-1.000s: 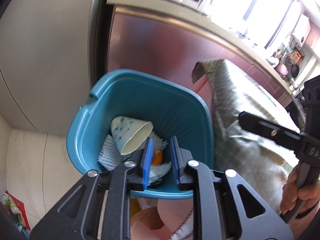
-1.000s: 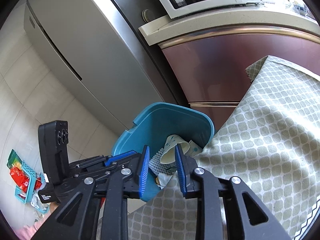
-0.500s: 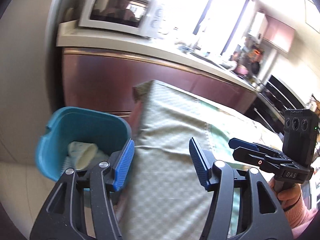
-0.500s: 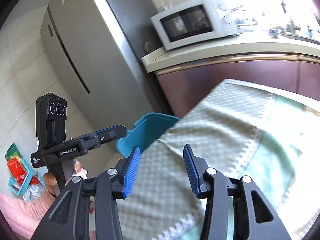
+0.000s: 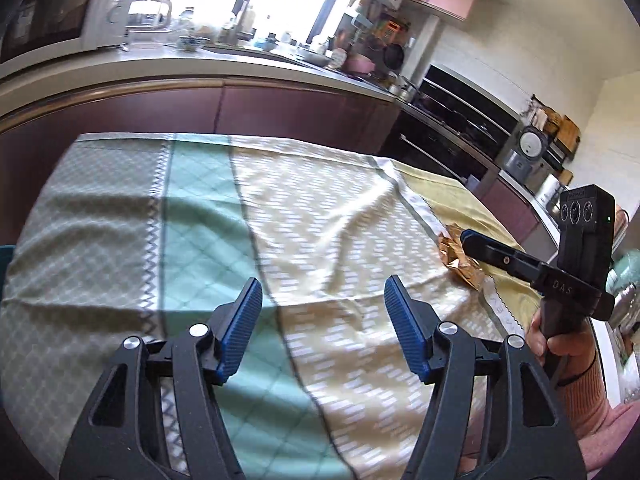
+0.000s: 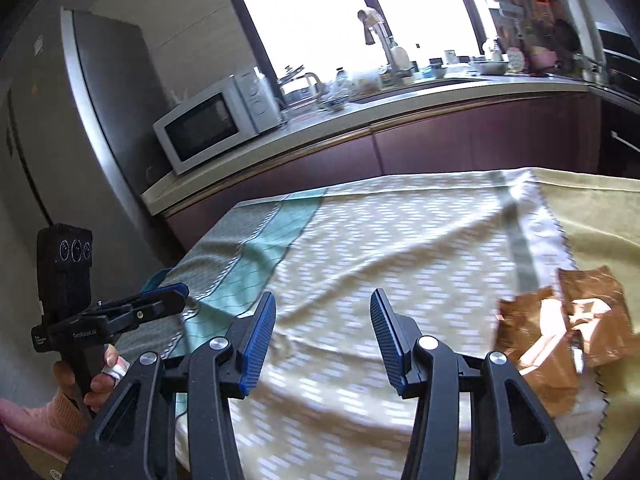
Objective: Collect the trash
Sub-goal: 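Move both tools back over the table toward the gold foil wrappers, then close the left gripper on a gold wrapper while the right gripper grasps another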
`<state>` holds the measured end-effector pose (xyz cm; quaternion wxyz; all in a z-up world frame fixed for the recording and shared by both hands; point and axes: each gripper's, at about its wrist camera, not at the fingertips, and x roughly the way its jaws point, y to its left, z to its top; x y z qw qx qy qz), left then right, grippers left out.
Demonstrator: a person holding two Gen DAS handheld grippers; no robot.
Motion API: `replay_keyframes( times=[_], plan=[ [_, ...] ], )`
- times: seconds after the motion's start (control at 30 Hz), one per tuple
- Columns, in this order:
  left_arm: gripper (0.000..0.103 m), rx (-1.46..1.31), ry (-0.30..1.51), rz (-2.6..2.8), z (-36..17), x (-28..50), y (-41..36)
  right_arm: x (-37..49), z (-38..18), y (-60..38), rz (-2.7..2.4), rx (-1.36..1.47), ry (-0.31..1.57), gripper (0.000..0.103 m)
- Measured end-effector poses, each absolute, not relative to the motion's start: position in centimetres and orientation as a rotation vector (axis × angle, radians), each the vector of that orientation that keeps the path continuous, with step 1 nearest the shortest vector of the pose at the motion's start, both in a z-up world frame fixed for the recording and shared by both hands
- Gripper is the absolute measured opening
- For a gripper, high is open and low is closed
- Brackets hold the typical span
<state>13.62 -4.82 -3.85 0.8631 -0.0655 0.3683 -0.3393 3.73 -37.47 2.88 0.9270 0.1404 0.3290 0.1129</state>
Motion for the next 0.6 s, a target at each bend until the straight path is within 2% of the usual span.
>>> replay_keyframes(
  times=[0.33,0.6],
  plan=[
    [0.061,-0.036,0.872,-0.876,-6.1,14.6,-17.3,1.7,1.3,-48.9,-0.015,0.377,0.647,0.047],
    [0.058,0.004,0.951,-0.953,-7.7,15.5,-24.5,3.0,-0.9,-53.3,-0.091,0.434,0.695,0.048]
  ],
)
